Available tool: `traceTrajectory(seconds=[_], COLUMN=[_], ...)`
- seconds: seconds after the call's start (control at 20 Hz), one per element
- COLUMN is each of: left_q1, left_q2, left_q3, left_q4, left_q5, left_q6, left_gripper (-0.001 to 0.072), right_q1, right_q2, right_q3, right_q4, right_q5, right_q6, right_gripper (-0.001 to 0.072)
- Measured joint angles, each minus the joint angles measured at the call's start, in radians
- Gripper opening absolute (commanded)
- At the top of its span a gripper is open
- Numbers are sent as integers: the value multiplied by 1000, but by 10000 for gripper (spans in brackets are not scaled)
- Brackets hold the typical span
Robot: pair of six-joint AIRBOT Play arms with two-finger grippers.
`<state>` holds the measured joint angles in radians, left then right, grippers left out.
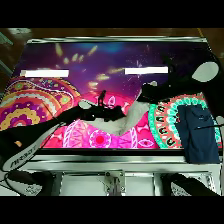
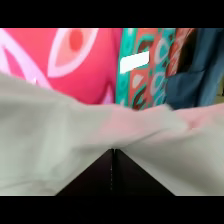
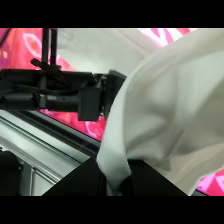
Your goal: Fold the shirts.
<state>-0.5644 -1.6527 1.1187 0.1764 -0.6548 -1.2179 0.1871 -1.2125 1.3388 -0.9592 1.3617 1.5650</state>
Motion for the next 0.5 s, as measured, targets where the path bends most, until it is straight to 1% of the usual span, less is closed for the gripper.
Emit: traceTrajectory(seconds=[0.1, 0.2, 0.4, 0.45, 0.5], left_q1=[98, 223, 531, 608, 673], left_q2=[98, 221, 505, 579, 643], left_q3=[0, 0, 0, 0, 0], left_q4=[58, 152, 300, 319, 332], left_q5=[30, 49, 66, 61, 49], left_q6=[11, 18, -14, -25, -31], left_gripper=[33, 33, 33, 34, 33], right_q1=[84, 179, 383, 431, 472], right_q2=[-9, -34, -148, -190, -233], right_q3=[0, -1, -1, -1, -1], right_q4=[-18, -35, -45, -45, -42], right_q5=[-75, -179, -449, -524, -600], right_q6=[12, 21, 30, 41, 51], right_gripper=[66, 66, 67, 99, 286])
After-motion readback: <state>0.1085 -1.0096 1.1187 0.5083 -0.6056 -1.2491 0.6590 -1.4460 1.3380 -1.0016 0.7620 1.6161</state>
